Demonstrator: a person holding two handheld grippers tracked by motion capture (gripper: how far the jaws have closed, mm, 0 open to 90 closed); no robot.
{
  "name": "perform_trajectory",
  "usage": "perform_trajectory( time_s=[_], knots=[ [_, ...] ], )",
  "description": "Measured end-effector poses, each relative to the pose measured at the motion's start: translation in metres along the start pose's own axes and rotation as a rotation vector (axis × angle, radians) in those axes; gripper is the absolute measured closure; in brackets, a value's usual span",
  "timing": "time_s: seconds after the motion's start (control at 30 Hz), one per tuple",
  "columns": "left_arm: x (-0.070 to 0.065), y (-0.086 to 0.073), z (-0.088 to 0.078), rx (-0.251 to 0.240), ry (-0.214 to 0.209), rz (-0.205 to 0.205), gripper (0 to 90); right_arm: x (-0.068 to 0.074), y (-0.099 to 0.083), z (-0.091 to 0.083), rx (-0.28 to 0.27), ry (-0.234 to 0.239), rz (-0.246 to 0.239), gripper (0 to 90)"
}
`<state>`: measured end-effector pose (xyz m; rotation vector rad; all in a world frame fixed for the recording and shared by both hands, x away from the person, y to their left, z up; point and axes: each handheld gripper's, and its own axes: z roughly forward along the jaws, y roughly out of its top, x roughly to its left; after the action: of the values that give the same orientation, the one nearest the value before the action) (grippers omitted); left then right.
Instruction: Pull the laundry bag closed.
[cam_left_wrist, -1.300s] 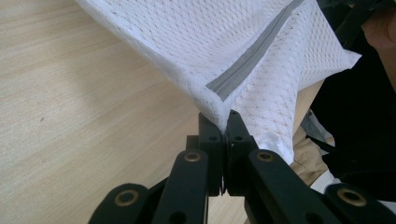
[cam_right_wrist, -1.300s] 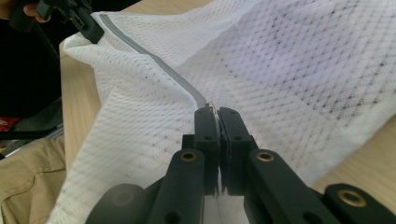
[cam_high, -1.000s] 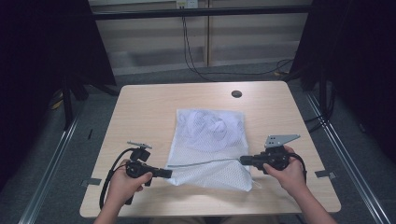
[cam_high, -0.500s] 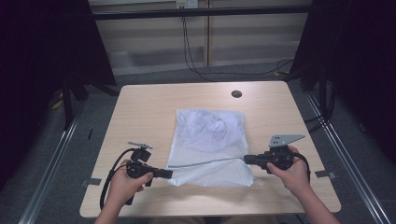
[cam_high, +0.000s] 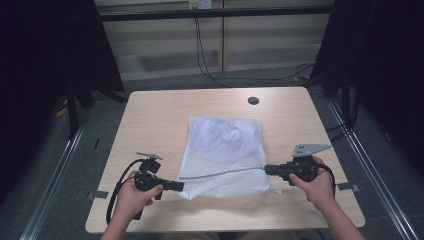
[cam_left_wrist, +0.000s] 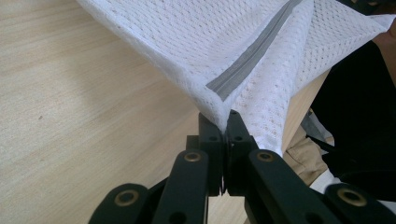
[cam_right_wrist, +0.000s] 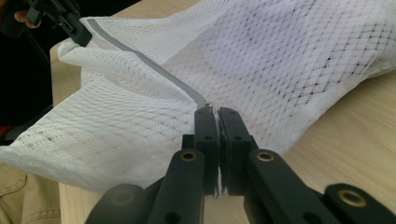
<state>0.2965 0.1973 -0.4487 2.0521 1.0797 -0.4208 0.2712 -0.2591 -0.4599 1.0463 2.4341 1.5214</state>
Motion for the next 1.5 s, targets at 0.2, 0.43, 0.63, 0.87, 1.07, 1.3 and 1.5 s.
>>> perform_trajectory(
  time_s=[0.2, 0.43, 0.63, 0.87, 1.07, 1.3, 1.5],
  knots=[
    [0.0, 0.0, 0.0, -0.001, -0.003, -0.001, 88.7, -0.001, 0.0, -0.002, -0.005, -0.002, 0.005, 87.3],
    [0.0, -0.001, -0.002, -0.002, -0.006, -0.005, 88.7, -0.003, -0.001, -0.005, -0.013, -0.007, 0.007, 87.3],
    [0.001, -0.001, -0.001, -0.002, -0.002, -0.001, 88.7, -0.003, -0.002, -0.007, -0.019, -0.013, 0.01, 87.3],
    [0.0, -0.001, -0.001, 0.003, -0.001, 0.0, 88.6, -0.004, -0.002, -0.009, -0.018, -0.007, 0.009, 87.3],
    [0.0, -0.001, -0.001, 0.005, -0.007, -0.007, 88.7, -0.004, -0.002, -0.012, -0.019, -0.012, 0.009, 87.3],
    [0.0, -0.002, -0.001, 0.003, 0.003, -0.006, 88.6, -0.004, -0.002, -0.012, -0.012, -0.01, 0.005, 87.3],
    [-0.001, -0.001, 0.0, 0.008, -0.002, -0.01, 88.7, -0.002, -0.002, -0.015, -0.02, -0.021, 0.003, 87.4]
  ],
)
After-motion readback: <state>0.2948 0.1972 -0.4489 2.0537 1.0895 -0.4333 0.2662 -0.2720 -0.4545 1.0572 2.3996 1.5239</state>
